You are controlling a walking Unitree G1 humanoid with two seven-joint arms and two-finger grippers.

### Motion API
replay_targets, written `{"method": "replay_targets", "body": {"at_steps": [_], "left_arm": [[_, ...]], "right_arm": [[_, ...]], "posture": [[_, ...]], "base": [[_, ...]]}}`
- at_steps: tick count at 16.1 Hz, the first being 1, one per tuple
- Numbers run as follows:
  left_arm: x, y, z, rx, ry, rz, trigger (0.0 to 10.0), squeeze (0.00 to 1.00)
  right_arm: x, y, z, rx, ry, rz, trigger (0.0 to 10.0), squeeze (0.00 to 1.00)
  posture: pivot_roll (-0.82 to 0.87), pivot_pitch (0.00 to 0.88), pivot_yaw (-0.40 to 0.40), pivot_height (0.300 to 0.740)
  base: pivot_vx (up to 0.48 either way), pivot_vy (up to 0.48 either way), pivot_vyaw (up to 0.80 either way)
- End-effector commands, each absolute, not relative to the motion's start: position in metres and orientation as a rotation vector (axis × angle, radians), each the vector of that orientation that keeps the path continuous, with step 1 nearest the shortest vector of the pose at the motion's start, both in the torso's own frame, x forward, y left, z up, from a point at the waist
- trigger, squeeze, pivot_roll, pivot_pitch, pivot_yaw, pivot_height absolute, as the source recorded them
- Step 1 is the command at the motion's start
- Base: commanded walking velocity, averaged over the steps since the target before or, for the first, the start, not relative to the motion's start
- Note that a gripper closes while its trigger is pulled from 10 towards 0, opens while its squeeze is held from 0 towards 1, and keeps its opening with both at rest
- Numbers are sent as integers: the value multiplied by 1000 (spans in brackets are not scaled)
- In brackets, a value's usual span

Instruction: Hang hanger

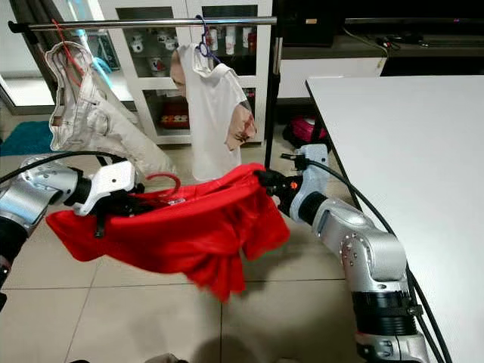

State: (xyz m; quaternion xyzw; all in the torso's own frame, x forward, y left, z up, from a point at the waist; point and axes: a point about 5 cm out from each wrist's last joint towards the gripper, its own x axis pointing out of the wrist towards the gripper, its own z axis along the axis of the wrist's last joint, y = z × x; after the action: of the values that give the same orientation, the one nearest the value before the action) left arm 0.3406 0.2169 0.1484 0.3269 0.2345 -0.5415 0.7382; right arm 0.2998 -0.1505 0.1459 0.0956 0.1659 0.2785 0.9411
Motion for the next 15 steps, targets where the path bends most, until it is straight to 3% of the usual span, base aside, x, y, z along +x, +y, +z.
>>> {"method": "replay_targets", "body": {"at_steps": [1,3,6,8,11,12,15], "left_arm": [[354,221,181,713,345,-1085,0,0],[357,221,193,696,278,-1063,0,0],[356,223,194,663,250,-1055,0,0],[342,226,169,704,387,-1167,0,0],[338,228,159,710,435,-1193,0,0],[341,223,158,714,420,-1169,0,0],[354,214,170,715,297,-1057,0,0]], "right_arm": [[294,-147,138,91,365,586,0,0],[300,-142,145,157,313,573,0,0],[297,-139,131,-41,392,615,0,0],[313,-145,172,107,145,550,0,0],[318,-150,204,216,-12,541,0,0],[319,-150,236,320,-118,613,0,0],[319,-142,237,216,-35,677,0,0]], "posture": [[-120,0,52,740],[-119,0,47,740],[-121,0,37,740],[-148,0,53,740],[-158,0,65,740],[-151,0,68,740],[-139,0,56,740]], "base": [[0,0,0],[0,0,0],[0,0,0],[0,0,0],[0,0,0],[0,0,0],[0,0,0]]}}
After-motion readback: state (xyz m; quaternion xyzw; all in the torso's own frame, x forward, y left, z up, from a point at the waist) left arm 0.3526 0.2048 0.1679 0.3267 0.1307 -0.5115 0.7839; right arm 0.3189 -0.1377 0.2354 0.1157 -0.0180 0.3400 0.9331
